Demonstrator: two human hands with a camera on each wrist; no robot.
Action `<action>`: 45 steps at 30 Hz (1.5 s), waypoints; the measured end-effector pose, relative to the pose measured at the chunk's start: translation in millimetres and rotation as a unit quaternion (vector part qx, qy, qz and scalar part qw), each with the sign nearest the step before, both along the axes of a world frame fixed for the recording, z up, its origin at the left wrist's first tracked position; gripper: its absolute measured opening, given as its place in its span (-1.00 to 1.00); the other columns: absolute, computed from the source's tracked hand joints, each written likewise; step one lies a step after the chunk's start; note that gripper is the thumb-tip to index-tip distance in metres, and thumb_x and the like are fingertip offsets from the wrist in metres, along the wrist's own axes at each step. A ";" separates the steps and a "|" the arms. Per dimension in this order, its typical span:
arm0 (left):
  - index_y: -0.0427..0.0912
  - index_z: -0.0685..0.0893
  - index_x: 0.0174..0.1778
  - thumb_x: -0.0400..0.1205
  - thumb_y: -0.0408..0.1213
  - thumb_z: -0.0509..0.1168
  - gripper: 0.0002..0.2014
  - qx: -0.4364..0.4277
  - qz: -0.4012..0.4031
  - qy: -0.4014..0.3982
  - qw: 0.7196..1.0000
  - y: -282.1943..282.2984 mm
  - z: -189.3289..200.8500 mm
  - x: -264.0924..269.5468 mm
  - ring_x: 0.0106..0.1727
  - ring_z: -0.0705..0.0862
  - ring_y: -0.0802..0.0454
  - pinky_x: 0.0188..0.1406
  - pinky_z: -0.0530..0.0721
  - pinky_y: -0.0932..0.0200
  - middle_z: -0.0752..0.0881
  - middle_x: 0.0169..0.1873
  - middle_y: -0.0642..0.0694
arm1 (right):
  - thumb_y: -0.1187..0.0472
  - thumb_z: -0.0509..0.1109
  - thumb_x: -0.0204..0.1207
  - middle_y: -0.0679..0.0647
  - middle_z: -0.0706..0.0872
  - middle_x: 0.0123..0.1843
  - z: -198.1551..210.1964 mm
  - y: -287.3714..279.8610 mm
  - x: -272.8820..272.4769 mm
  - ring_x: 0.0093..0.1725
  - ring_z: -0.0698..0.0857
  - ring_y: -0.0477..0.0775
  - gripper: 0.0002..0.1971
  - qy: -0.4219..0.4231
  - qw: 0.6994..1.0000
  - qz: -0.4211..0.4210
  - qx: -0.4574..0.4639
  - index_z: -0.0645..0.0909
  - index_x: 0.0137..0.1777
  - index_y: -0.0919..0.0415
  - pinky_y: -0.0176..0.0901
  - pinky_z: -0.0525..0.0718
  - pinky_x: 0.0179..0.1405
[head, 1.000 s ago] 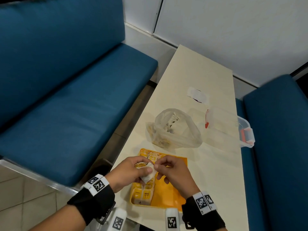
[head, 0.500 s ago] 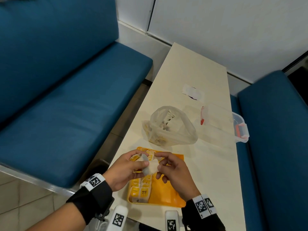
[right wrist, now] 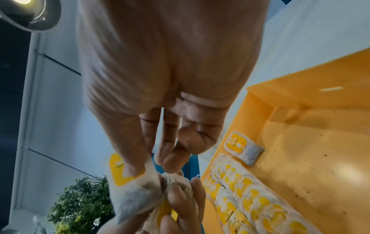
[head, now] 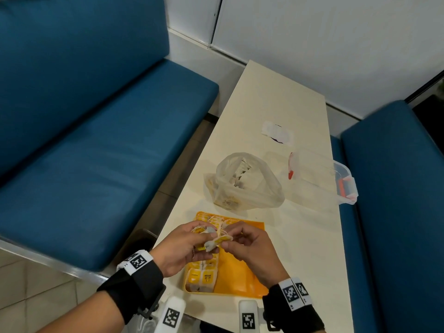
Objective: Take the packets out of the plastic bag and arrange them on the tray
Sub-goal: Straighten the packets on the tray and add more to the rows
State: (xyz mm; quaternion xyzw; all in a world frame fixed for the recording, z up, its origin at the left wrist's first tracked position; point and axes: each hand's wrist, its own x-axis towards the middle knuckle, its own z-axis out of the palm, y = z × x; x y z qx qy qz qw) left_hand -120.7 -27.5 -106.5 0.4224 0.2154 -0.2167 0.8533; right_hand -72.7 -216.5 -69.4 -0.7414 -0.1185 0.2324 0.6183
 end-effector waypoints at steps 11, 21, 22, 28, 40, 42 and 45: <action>-0.33 0.71 0.25 0.61 -0.40 0.50 -0.70 0.079 0.006 -0.027 0.996 10.6 -5.6 2.0 -0.11 0.82 -0.15 -0.15 0.84 0.07 0.83 -0.13 -0.25 | 0.44 0.54 0.47 0.21 0.72 -0.43 -7.2 -10.1 21.2 -0.50 0.68 -0.04 -0.89 0.021 0.988 -0.046 -0.144 0.65 -0.12 0.44 -0.30 0.51 -0.52; -0.25 0.74 0.16 0.60 -0.41 0.52 -0.77 0.155 -0.007 -0.041 0.987 6.5 -13.9 -0.1 -0.11 0.86 -0.15 -0.11 0.84 0.02 0.84 -0.07 -0.27 | 0.48 0.39 0.55 0.23 0.78 -0.38 -64.7 -13.7 40.5 -0.53 0.68 -0.02 -0.83 0.094 0.960 -0.057 -0.257 0.56 -0.17 0.22 -0.21 0.59 -0.52; -0.25 0.74 0.16 0.60 -0.41 0.52 -0.77 0.157 -0.008 -0.041 0.987 6.5 -14.3 -0.2 -0.11 0.86 -0.15 -0.10 0.85 0.01 0.84 -0.06 -0.27 | 0.49 0.37 0.55 0.22 0.78 -0.38 -68.4 -12.0 42.3 -0.48 0.69 0.02 -0.83 0.101 0.959 -0.059 -0.258 0.57 -0.17 0.22 -0.19 0.60 -0.49; -0.21 0.76 0.15 0.60 -0.39 0.53 -0.78 0.161 -0.008 -0.042 0.986 7.2 -16.7 -0.3 -0.08 0.87 -0.18 -0.09 0.83 0.02 0.84 -0.05 -0.27 | 0.46 0.46 0.50 0.14 0.77 -0.36 -82.7 -3.0 47.6 -0.48 0.66 -0.07 -0.83 0.104 0.952 -0.132 -0.257 0.66 -0.20 0.18 -0.26 0.56 -0.46; -0.20 0.75 0.14 0.60 -0.40 0.52 -0.79 0.165 -0.011 -0.047 0.985 7.1 -18.8 -0.4 -0.05 0.87 -0.20 -0.06 0.83 0.01 0.83 -0.02 -0.32 | 0.29 0.51 0.51 0.17 0.82 -0.38 -98.2 10.9 49.1 -0.47 0.69 -0.01 -0.98 0.092 0.930 -0.256 -0.247 0.76 -0.12 0.23 -0.17 0.67 -0.35; -0.20 0.76 0.14 0.60 -0.40 0.53 -0.79 0.163 -0.010 -0.047 0.985 7.2 -19.5 -0.1 -0.04 0.87 -0.21 -0.06 0.83 0.01 0.83 -0.03 -0.28 | 0.26 0.51 0.50 0.15 0.84 -0.34 -101.5 13.5 48.9 -0.40 0.73 0.03 -0.96 0.080 0.928 -0.256 -0.258 0.79 -0.15 0.17 -0.14 0.72 -0.27; -0.20 0.76 0.13 0.60 -0.40 0.53 -0.79 0.163 -0.010 -0.045 0.986 7.6 -19.8 0.4 -0.05 0.88 -0.20 -0.07 0.83 0.02 0.83 -0.03 -0.26 | 0.18 0.52 0.50 0.09 0.88 -0.11 -105.9 16.8 46.8 -0.10 0.80 0.08 -0.91 0.057 0.925 -0.243 -0.285 0.85 -0.06 0.13 -0.05 0.76 0.02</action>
